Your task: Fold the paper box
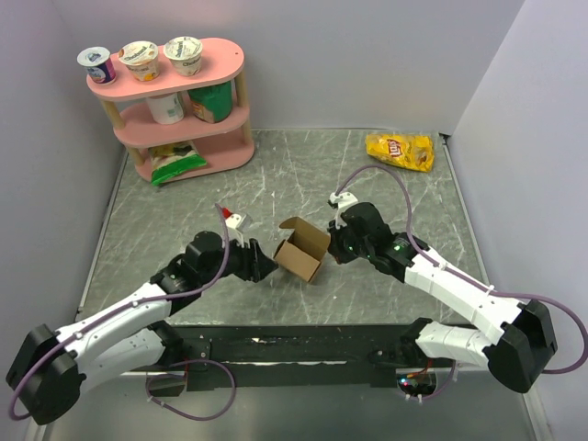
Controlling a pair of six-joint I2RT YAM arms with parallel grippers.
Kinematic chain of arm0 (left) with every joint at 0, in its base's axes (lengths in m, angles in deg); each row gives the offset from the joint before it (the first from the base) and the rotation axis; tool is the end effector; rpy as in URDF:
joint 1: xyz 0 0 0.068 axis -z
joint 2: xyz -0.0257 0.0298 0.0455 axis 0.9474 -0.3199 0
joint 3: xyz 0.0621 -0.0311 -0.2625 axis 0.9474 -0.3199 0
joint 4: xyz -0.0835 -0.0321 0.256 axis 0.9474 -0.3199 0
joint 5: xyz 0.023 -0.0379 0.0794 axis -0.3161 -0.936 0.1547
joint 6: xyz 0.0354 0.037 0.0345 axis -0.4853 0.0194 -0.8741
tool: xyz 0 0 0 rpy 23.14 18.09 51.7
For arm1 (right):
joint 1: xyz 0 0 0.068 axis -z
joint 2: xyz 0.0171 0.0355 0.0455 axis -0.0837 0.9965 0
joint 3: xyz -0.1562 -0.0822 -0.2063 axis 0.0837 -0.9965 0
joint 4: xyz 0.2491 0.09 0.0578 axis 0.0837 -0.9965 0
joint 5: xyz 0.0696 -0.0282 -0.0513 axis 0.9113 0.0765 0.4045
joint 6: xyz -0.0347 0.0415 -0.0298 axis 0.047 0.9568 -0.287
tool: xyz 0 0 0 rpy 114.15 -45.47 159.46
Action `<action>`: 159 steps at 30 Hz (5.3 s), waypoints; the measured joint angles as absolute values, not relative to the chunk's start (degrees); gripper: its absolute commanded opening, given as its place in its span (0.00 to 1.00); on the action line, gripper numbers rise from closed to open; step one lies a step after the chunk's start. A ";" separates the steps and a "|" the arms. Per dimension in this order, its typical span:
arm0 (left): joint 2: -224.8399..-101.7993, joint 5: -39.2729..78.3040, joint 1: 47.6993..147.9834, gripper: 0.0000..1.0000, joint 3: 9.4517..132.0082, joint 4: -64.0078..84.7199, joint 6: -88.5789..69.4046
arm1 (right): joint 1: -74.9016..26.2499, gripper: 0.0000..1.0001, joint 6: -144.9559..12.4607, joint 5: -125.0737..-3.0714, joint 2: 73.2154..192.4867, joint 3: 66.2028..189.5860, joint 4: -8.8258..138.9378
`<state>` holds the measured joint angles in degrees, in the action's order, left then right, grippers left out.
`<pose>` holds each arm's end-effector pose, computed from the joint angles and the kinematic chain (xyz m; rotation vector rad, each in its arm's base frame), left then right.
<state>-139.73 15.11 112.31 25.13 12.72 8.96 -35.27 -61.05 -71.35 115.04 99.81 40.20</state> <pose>0.1639 -0.1558 0.2230 0.3522 2.0389 -1.0142 0.1947 0.1642 0.2573 -0.5695 2.2657 0.4723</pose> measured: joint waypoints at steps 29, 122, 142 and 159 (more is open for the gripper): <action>-153.36 23.57 110.74 0.65 34.46 24.13 1.84 | -36.59 0.00 -60.90 -75.35 121.44 100.14 44.11; -162.06 32.25 123.94 0.01 42.46 11.85 -4.19 | -38.57 0.76 -53.86 -72.03 89.68 88.36 36.26; -166.72 32.57 124.51 0.01 48.08 10.41 -7.36 | -41.50 0.17 -40.20 -63.24 79.63 81.71 25.40; -166.50 23.44 127.24 0.01 47.99 14.16 -13.05 | -44.72 0.23 -44.57 -73.67 93.29 77.93 44.68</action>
<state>-166.50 23.44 127.24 47.99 14.16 -13.05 -44.72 -44.57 -73.67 93.29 77.93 44.68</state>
